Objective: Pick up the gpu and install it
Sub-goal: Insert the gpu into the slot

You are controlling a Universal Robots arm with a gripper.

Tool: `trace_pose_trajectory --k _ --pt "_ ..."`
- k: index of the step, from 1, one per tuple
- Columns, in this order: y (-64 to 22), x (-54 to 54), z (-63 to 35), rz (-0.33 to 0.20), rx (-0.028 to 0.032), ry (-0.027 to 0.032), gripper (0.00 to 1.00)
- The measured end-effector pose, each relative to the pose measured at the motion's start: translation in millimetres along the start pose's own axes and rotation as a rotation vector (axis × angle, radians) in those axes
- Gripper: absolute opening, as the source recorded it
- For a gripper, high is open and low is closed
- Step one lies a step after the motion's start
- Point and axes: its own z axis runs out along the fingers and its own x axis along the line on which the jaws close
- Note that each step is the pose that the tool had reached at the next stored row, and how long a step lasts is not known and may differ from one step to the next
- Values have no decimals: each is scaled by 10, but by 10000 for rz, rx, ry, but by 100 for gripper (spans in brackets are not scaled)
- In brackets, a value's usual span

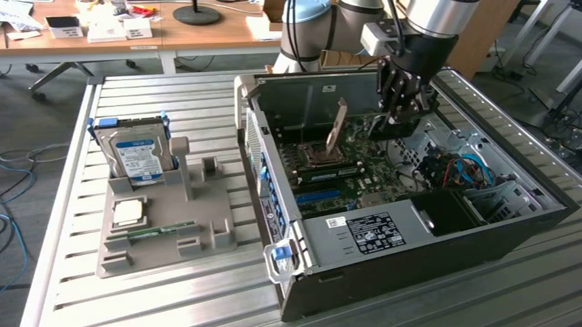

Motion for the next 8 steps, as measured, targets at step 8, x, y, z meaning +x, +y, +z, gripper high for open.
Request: trace_pose_trajectory --k 8 --pt "42 41 40 -157 67 -2 27"
